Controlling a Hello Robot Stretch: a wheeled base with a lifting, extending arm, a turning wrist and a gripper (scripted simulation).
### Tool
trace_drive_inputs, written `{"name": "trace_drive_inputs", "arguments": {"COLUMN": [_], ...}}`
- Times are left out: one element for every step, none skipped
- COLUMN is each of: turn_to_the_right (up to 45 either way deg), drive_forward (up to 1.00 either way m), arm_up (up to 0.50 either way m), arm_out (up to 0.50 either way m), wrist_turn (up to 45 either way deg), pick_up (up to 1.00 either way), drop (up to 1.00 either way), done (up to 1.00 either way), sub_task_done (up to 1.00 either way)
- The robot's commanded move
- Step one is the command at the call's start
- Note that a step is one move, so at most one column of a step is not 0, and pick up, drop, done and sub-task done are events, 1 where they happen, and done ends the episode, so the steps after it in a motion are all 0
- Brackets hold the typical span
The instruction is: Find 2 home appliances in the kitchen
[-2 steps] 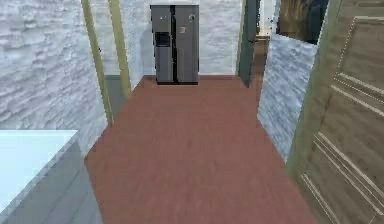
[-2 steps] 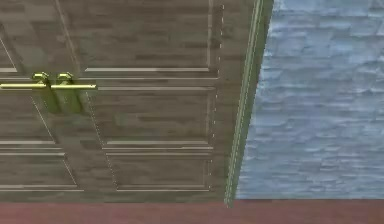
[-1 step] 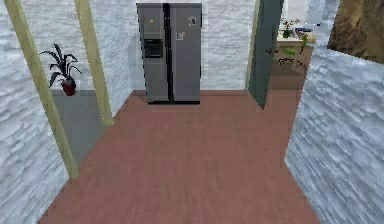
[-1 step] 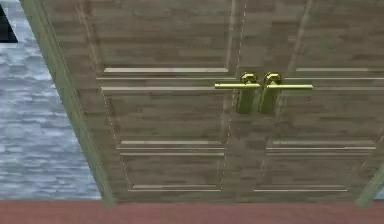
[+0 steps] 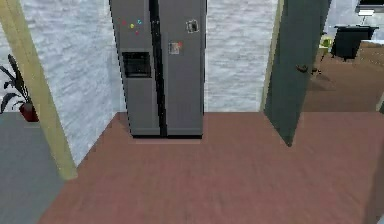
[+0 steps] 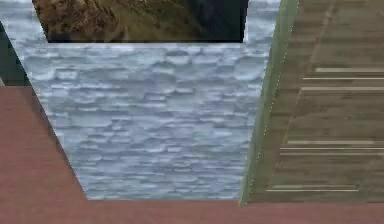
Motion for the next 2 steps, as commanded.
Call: {"name": "trace_drive_inputs", "arguments": {"turn_to_the_right": [0.0,0.0], "drive_forward": [1.00,0.30], "arm_up": [0.00,0.00], "arm_out": [0.00,0.00], "wrist_turn": [0.0,0.0], "pick_up": [0.00,0.00], "drop": [0.00,0.00], "done": [0.00,0.00], "sub_task_done": [0.00,0.00]}}
